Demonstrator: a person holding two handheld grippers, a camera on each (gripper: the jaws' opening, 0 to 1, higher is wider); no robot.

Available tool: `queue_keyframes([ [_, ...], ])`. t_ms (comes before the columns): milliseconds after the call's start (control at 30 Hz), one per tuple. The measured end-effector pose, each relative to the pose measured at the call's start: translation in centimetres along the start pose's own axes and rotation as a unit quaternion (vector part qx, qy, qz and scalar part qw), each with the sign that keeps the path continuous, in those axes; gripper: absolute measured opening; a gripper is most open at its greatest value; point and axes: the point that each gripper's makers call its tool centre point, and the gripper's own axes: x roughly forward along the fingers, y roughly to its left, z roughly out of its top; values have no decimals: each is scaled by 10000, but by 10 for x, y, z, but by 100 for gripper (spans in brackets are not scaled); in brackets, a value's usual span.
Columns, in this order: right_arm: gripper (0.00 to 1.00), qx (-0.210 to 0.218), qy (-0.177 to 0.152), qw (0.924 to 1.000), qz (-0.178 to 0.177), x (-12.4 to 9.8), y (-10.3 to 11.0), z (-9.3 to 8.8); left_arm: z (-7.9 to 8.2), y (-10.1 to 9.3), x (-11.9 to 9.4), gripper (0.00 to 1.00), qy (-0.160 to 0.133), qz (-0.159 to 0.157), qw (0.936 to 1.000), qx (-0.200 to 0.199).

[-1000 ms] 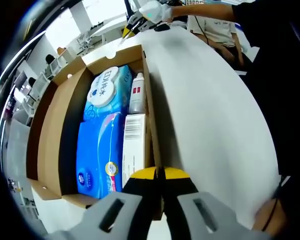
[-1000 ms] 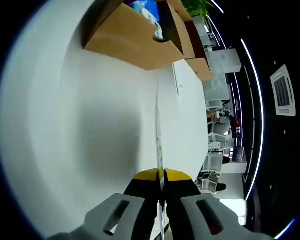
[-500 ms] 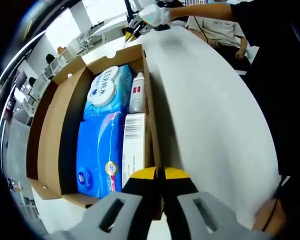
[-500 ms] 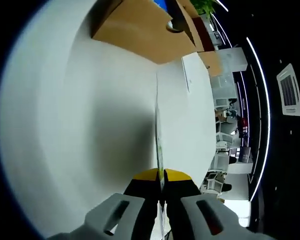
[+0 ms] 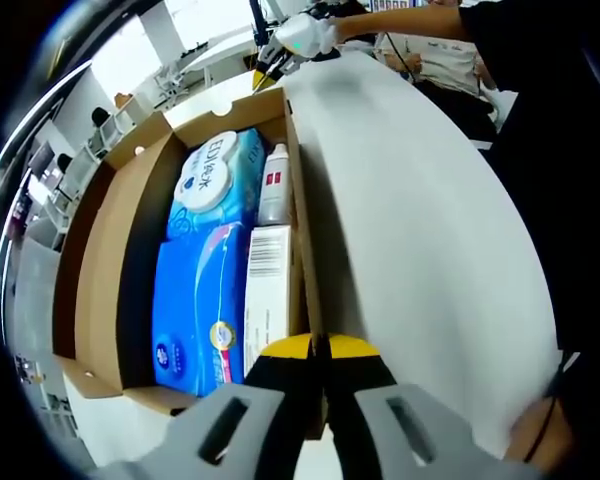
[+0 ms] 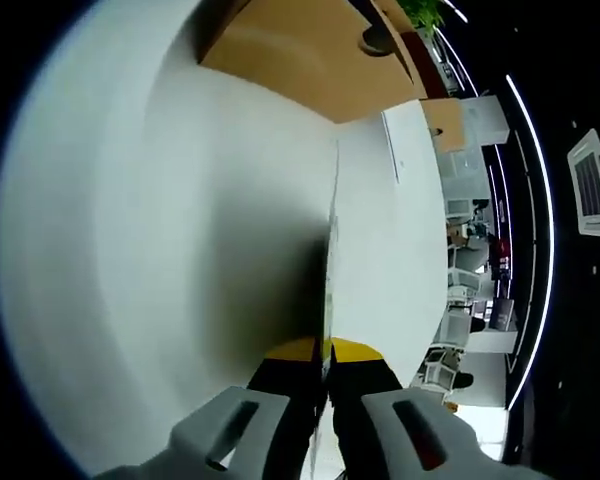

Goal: Operate the shoe box by opening the lid, removing the specified soft item, and placing it in the target area until the item is outside and the box remains undamaged.

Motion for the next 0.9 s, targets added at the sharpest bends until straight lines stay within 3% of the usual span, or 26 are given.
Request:
queue_keyframes([
  [900, 10, 185, -92, 9994, 276, -13, 19, 5, -1, 0, 0, 3, 38, 25, 10000, 31],
])
